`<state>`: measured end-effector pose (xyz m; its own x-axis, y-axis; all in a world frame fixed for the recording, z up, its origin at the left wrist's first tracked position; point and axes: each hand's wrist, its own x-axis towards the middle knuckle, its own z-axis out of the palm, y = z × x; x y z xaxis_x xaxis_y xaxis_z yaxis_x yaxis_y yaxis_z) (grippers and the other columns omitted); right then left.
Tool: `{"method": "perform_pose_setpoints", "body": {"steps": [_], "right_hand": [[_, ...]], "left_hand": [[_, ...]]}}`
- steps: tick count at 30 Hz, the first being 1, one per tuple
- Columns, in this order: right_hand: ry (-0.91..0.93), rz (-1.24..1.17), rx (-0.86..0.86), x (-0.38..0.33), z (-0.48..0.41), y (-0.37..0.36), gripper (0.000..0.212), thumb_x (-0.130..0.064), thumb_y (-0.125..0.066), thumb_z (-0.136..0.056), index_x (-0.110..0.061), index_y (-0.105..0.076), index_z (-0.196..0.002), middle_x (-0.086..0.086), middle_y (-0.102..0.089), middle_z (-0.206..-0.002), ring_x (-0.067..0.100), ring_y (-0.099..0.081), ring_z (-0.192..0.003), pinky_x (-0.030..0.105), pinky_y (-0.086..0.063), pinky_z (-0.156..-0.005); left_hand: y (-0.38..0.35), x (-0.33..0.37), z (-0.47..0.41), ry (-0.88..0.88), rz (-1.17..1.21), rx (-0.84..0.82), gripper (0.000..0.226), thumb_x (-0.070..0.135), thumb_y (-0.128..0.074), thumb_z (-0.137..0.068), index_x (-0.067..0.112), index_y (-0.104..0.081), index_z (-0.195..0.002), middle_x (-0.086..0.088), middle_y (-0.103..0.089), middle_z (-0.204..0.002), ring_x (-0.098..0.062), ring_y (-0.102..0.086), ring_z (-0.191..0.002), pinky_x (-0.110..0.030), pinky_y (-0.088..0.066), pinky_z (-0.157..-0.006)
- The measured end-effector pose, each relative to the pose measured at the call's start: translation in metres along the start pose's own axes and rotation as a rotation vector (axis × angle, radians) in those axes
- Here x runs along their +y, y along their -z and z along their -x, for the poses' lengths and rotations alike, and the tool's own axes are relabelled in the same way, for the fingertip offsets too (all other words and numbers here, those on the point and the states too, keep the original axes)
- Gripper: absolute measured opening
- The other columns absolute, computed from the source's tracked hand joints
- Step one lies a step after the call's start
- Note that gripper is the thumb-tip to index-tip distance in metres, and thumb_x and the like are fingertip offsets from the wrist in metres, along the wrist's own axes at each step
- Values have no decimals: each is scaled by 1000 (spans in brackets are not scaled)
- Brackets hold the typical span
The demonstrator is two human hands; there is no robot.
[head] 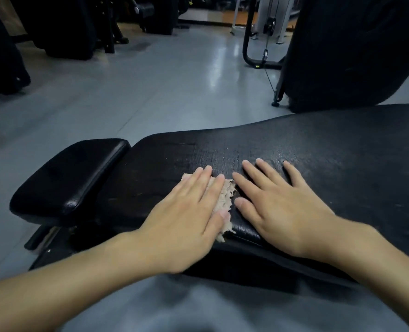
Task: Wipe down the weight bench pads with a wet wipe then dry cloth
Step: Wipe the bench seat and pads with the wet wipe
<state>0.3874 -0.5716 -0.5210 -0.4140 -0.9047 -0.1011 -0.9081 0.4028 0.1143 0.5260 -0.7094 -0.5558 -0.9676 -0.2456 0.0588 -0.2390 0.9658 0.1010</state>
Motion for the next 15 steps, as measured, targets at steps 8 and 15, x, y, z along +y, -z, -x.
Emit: {"method": "perform_pose_setpoints", "body": {"steps": [8, 15], "right_hand": [[-21, 16, 11, 0, -2, -3, 71, -52, -5, -97, -21, -30, -154, 5, -20, -163, 26, -13, -152, 60, -12, -119], [-88, -2, -22, -6, -2, 4, 74, -56, 5, -91, -29, -15, -157, -1, -5, -166, 19, 1, -153, 54, 1, -121]], "left_hand": [[4, -52, -119, 122, 168, -153, 61, 45, -12, -103, 20, 5, -156, -8, 10, -164, -19, 13, -150, -38, 7, -122], [3, -77, -178, 162, 187, -131, 63, 46, -14, -100, 18, -5, -157, -11, -8, -164, -24, -3, -151, -40, -1, -122]]}}
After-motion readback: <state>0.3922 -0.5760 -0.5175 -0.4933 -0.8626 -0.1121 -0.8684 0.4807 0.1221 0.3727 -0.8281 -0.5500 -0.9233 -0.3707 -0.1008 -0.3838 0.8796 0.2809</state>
